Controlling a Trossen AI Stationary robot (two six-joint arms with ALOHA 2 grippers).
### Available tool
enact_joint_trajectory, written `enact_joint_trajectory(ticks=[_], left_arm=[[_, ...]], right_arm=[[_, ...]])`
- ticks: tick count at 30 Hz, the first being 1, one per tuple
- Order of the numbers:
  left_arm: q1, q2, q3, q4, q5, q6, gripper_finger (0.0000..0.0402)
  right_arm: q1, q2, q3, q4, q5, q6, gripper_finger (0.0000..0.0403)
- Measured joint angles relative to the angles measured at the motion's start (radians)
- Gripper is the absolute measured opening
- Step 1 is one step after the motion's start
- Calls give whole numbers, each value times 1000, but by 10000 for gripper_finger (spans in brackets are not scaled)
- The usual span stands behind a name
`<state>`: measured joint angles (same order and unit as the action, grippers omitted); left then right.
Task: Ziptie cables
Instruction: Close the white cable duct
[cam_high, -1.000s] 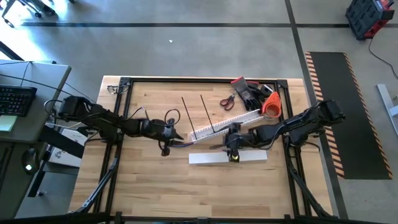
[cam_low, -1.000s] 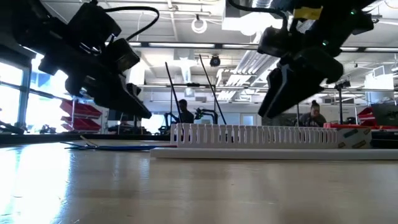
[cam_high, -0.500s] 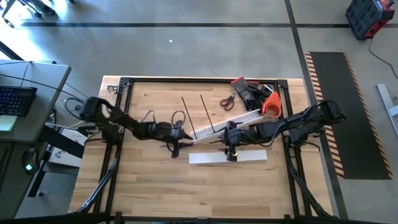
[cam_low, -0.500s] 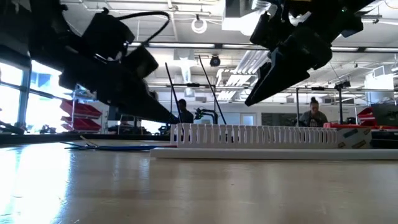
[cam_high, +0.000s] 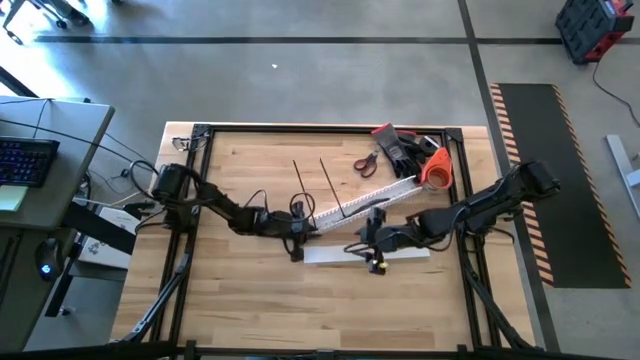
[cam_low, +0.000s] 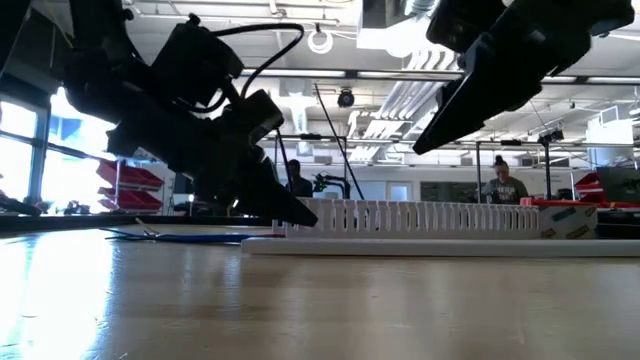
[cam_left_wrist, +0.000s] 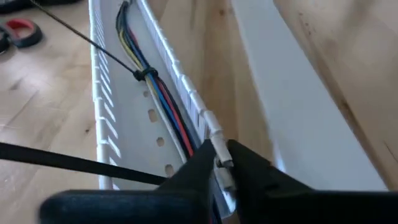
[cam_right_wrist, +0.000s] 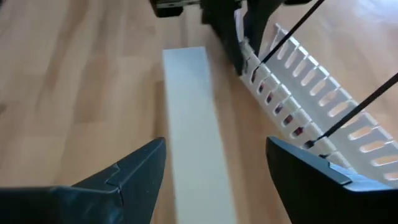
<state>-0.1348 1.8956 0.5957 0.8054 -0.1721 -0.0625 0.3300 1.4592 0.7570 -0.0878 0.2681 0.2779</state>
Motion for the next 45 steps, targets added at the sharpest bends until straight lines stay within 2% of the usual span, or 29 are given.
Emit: enact_joint_trajectory(ticks=[2, 5, 11, 17, 24, 29, 32, 38, 42, 45], left_arm=[[-18, -4, -3, -11, -7, 8, 9], [-50, -15, -20, -41, -26, 13, 6], [-112, -115, -95, -158, -110, 4, 0], [-113, -241, -147, -280, -171, -42, 0], [-113, -260, -174, -289, -154, -33, 1], [-112, -272, -174, -287, -126, -9, 35], [-112, -294, -170, -291, -124, -15, 72], [-115, -377, -170, -332, -122, -15, 125], [-136, -446, -170, -372, -124, -22, 132], [-153, -475, -170, -375, -128, -30, 132]], right_arm=[[10, 15, 0, 10, -21, 10, 261], [28, 66, 0, 44, -46, -2, 261], [52, 217, 0, 255, -77, -51, 261], [53, 263, 0, 390, 34, 2, 261], [81, 220, 1, 412, 71, 22, 261], [98, 241, 1, 393, 34, 150, 261], [104, 255, 1, 411, -9, 136, 261], [151, 255, 2, 420, 116, 91, 262], [183, 274, 2, 429, 157, 134, 279], [194, 326, 2, 476, 169, 108, 300]])
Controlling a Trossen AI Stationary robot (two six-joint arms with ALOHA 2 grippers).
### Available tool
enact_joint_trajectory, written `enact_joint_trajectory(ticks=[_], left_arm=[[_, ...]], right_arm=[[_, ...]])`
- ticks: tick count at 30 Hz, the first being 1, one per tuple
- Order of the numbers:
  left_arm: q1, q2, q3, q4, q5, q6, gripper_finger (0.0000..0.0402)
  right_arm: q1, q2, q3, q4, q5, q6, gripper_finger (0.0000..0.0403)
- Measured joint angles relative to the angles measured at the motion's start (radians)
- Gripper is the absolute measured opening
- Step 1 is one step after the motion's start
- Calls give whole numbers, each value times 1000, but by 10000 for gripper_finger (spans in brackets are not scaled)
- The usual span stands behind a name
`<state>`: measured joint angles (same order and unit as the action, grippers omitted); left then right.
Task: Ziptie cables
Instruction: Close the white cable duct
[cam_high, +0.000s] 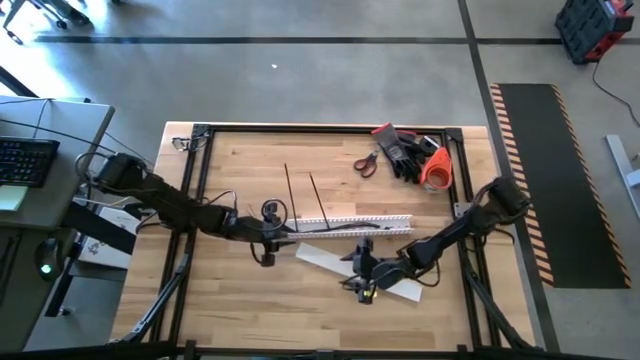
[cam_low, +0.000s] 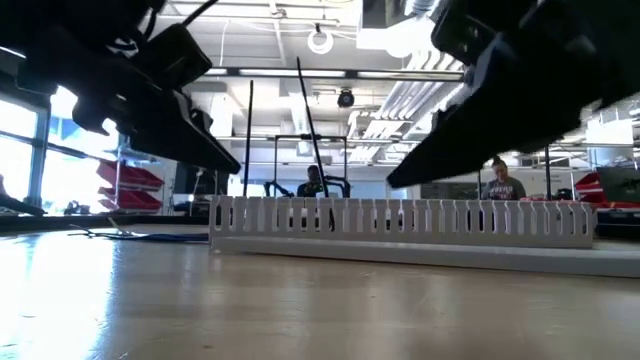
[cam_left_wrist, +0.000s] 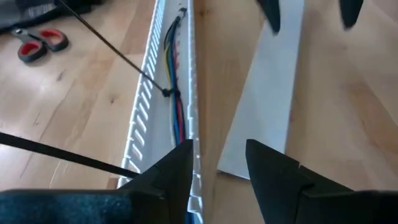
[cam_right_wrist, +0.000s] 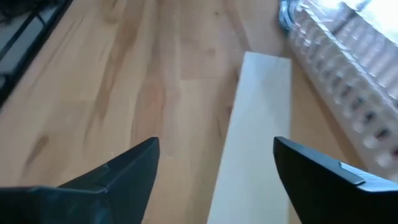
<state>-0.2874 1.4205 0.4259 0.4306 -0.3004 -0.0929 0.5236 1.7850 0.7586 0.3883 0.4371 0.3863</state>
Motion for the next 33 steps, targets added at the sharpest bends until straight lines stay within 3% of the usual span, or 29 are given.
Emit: enact_joint_trajectory(ticks=[6, 13, 25, 29, 33], left_arm=[[-54, -2, 0, -27, -60, -43, 133], [-128, -2, 0, -21, -143, -79, 133], [-183, -1, 0, -8, -159, -116, 133], [-199, -1, 0, 31, -175, -116, 133], [-208, -1, 6, 69, -211, -115, 133]], right_arm=[[-23, 127, 14, 116, -41, -54, 334], [11, 141, 110, 16, 199, -23, 333], [24, 305, 122, 19, 248, 145, 328], [23, 336, 123, 19, 244, 200, 301], [21, 340, 118, 18, 234, 206, 225]])
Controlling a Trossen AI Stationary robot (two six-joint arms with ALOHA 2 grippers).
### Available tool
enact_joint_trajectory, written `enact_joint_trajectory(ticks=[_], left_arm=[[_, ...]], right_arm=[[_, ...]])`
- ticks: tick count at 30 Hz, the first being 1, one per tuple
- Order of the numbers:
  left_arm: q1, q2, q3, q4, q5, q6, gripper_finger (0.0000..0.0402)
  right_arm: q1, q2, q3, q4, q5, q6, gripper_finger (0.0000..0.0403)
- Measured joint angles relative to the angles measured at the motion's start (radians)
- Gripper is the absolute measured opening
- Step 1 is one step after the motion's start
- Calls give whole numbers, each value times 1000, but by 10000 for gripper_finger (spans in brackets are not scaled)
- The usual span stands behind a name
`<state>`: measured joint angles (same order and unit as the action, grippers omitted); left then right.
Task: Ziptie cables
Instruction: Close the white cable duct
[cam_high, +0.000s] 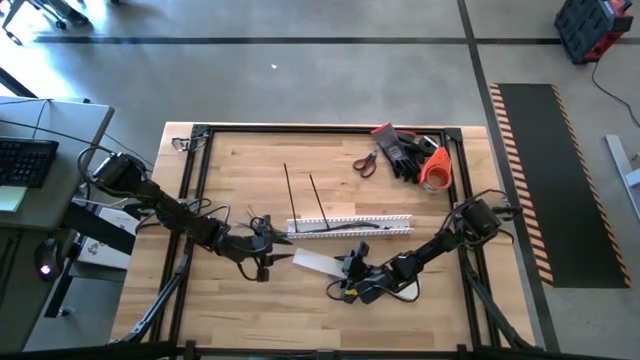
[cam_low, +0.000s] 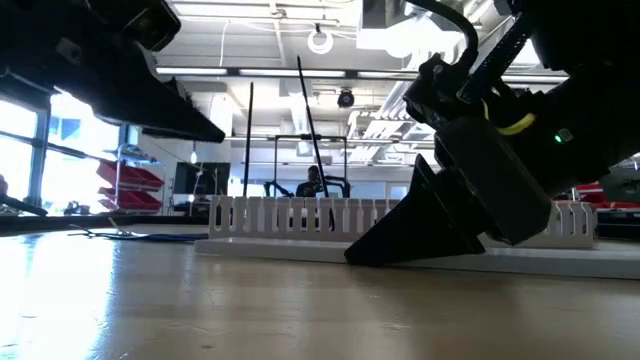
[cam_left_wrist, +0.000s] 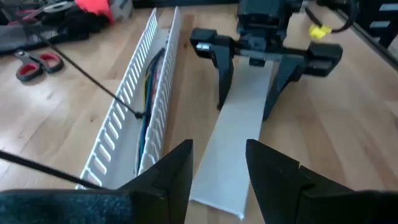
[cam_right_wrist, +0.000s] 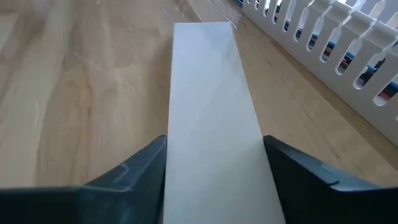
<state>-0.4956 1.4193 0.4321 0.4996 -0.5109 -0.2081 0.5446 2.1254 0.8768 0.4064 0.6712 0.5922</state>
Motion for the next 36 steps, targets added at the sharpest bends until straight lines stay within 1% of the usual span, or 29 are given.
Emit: enact_joint_trajectory(ticks=[1, 6, 9, 12, 15, 18, 20, 23, 26, 29, 31, 36], left_arm=[[-2, 0, 5, 1, 0, 0, 133], [-13, -18, 45, -10, -7, 34, 131], [-22, -73, 71, -39, -21, 81, 127], [-15, -162, 81, -103, 24, 127, 115], [6, -259, 74, -141, 83, 156, 83], [43, -325, 59, -151, 127, 201, 28], [94, -347, 54, -157, 181, 221, 8], [202, -360, 54, -164, 304, 236, 4], [329, -354, 54, -168, 459, 255, 1], [443, -332, 54, -197, 591, 264, 0], [493, -309, 54, -224, 631, 267, 0], [551, -225, 53, -250, 650, 289, 0]], right_arm=[[0, 0, 0, -3, -1, -3, 211], [-6, -18, -5, -4, -26, -39, 211], [-19, -80, -11, -26, -80, -129, 211], [-47, -165, -21, -80, -131, -260, 211], [-86, -257, -17, -78, -175, -364, 211], [-146, -338, -14, -100, -209, -453, 211], [-195, -382, -14, -125, -256, -496, 211], [-303, -425, 14, -180, -354, -515, 211], [-409, -413, 33, -242, -480, -537, 211], [-489, -400, 49, -256, -600, -566, 211], [-526, -400, 51, -267, -625, -571, 211], [-575, -384, 50, -262, -699, -597, 211]])
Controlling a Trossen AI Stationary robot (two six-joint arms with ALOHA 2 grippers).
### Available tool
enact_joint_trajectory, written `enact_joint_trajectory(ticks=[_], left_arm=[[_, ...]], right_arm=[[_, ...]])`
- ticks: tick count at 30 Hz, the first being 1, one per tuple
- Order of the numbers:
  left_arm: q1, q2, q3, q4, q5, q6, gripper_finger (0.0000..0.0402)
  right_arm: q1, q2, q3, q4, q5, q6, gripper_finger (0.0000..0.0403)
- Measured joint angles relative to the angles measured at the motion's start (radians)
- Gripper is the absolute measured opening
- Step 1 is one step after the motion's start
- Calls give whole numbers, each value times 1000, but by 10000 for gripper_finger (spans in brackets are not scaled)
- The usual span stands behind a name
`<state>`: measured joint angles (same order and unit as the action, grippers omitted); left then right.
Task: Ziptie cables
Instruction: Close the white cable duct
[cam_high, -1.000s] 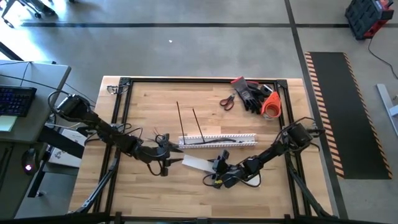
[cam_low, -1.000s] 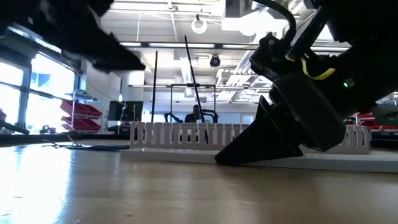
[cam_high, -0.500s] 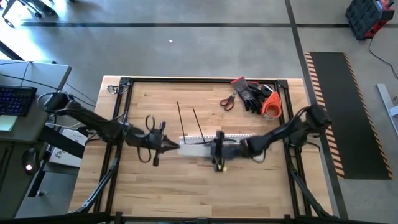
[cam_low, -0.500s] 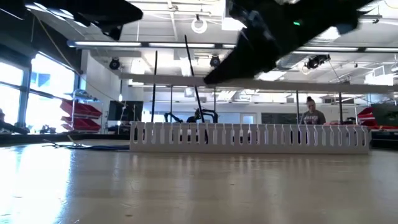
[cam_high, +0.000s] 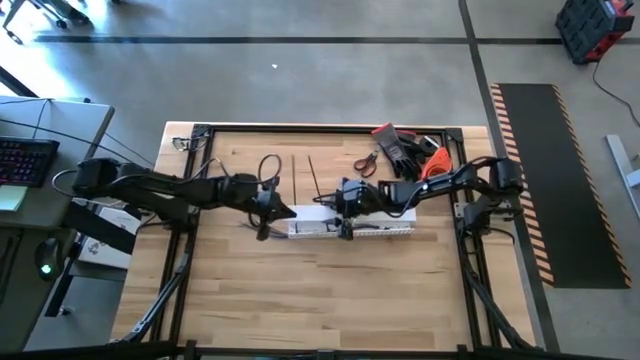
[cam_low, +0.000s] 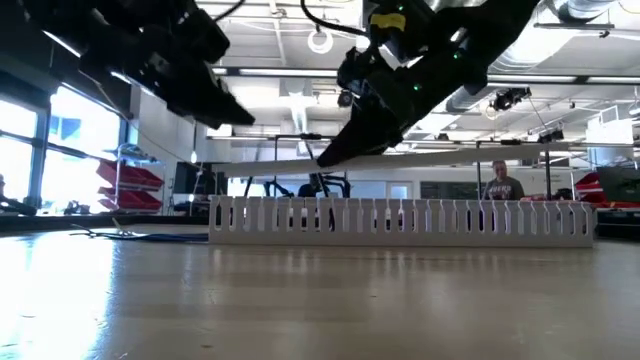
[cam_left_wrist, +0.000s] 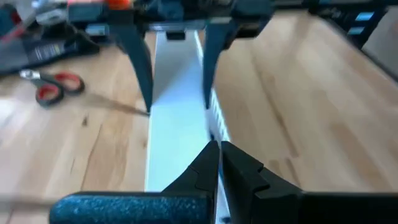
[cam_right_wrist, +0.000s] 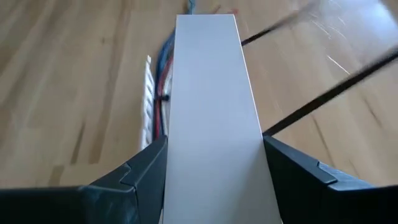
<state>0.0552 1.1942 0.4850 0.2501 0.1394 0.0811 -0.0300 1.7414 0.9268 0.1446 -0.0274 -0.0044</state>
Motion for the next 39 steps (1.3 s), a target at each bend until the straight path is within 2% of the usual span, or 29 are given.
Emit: enact_joint_trajectory(ticks=[7, 14, 18, 21, 32, 39], left_arm=[[17, 86, 0, 10, 10, -1, 0], [24, 72, 0, 2, 15, -24, 0], [23, 69, 0, 8, 89, -31, 0], [22, 75, 0, 11, 106, -62, 0], [30, 71, -140, 229, 58, -132, 0], [31, 68, -153, 281, 55, -123, 0]], right_arm=[[6, 54, 0, 13, -11, -17, 211], [10, 29, 1, 25, -42, -22, 211], [10, 18, 1, 15, -67, -22, 211], [11, 25, 1, 9, -79, -22, 211], [11, 46, 1, -6, -49, -46, 211], [13, 31, 22, 6, -16, -64, 211]])
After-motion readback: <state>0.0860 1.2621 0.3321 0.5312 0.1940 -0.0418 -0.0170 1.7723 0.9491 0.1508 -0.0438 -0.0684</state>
